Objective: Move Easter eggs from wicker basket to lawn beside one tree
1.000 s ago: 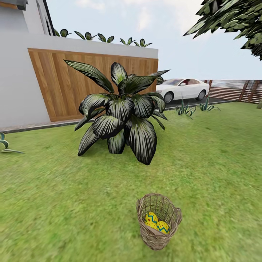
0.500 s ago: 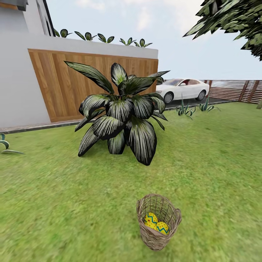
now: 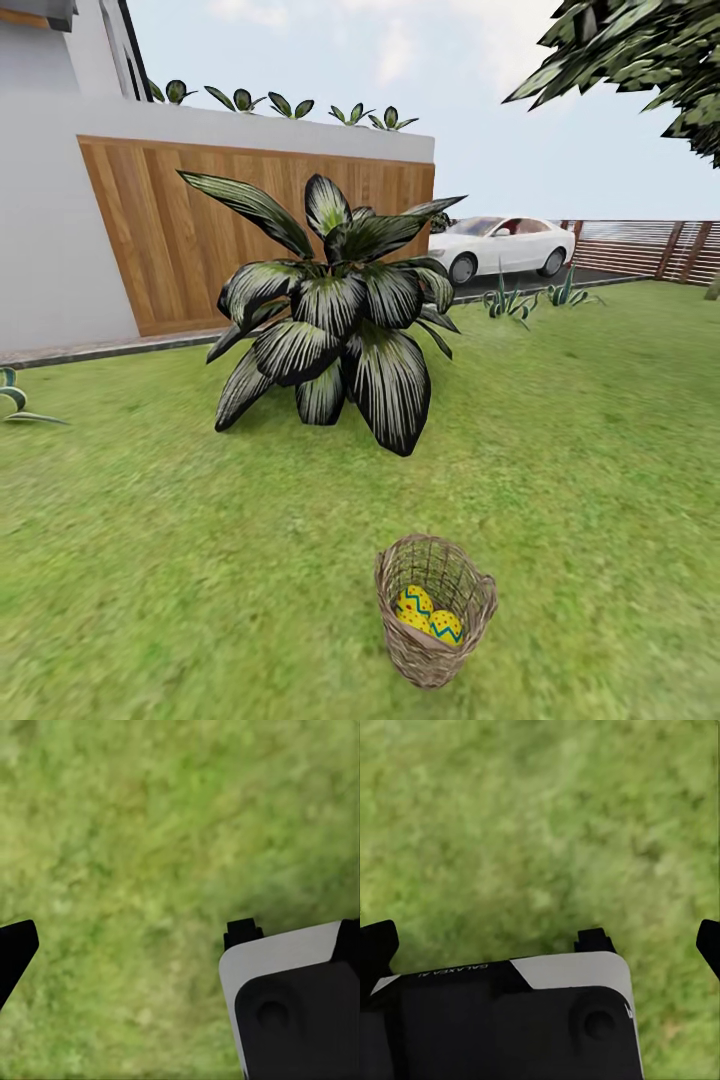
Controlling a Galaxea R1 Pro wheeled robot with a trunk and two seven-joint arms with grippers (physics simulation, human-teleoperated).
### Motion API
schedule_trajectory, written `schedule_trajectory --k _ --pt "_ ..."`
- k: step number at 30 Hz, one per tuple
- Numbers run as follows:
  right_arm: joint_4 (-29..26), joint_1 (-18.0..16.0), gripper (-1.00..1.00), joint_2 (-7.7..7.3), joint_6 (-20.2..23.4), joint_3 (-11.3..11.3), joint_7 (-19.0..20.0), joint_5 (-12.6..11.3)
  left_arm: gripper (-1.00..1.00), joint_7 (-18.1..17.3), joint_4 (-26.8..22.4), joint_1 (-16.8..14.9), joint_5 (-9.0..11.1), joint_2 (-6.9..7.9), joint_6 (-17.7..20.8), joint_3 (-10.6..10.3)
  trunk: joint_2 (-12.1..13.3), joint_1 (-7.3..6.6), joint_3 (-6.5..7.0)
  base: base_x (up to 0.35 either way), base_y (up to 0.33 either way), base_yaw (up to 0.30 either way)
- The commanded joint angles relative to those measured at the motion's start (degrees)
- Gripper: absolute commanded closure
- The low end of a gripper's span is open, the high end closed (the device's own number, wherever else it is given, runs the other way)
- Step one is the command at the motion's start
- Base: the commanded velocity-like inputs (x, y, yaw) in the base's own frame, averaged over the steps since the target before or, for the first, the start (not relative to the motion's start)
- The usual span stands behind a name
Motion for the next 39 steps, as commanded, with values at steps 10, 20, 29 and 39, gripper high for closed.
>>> schedule_trajectory --k 10,20,29,39 --pt "-0.18 -0.14 -1.00 0.13 0.06 -0.37 -0.10 -0.40 -1.00 0.22 -0.09 0.11 0.10 -0.02 0.40 -0.25 3.96 -2.19 1.72 0.000 0.000 0.000" --pt "-0.08 -0.16 -1.00 0.14 -1.12 -5.59 -0.40 -0.46 -1.00 0.15 -0.16 -0.06 0.24 -0.07 2.78 0.06 7.98 -4.39 3.51 0.000 0.000 0.000" --pt "0.72 -0.16 -1.00 0.21 -9.28 -11.34 -0.34 -0.50 -1.00 0.06 -9.18 -1.33 2.29 -0.12 10.11 0.71 10.78 -5.93 4.77 0.000 0.000 0.000" --pt "0.83 -0.15 -1.00 0.40 -10.21 -11.02 0.21 0.37 -1.00 0.57 -11.40 -1.16 2.83 -0.07 7.85 0.62 10.78 -5.93 4.77 0.043 0.000 0.000"
